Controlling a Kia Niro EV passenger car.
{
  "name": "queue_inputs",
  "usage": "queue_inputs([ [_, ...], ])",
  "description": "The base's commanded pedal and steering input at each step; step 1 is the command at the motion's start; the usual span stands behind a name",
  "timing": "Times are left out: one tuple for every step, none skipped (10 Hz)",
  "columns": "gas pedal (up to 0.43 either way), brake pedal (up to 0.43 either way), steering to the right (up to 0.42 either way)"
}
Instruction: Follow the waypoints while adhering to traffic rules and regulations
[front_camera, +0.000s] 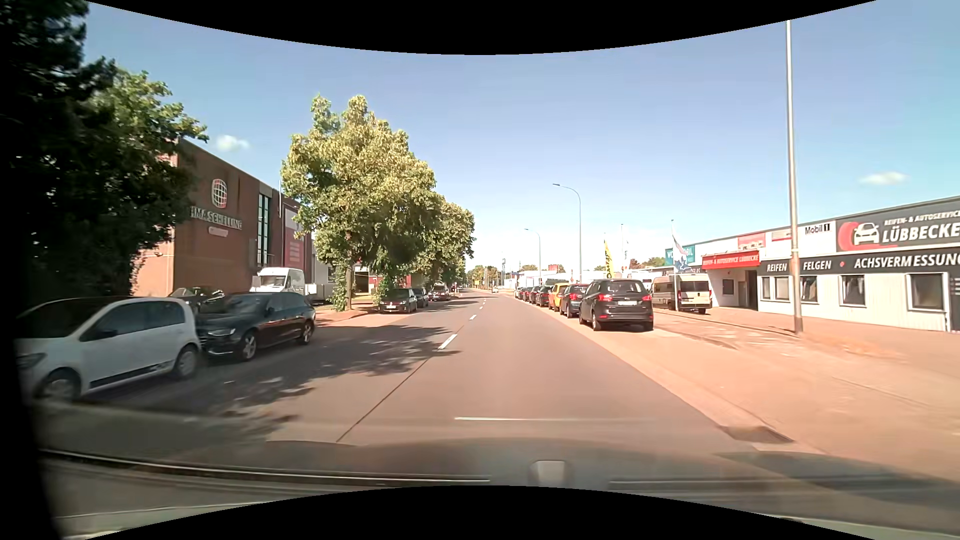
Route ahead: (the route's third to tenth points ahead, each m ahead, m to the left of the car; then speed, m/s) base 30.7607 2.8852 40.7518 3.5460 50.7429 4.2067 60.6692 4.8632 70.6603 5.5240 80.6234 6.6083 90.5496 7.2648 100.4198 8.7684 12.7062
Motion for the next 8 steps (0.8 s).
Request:
queue_inputs([
  [0.13,0.006,0.0],
  [0.13,0.006,0.0],
  [0.13,0.006,0.0],
  [0.13,0.006,0.0],
  [0.13,0.006,0.0],
  [0.13,0.006,0.0],
  [0.13,0.006,0.0],
  [0.13,0.006,0.001],
])
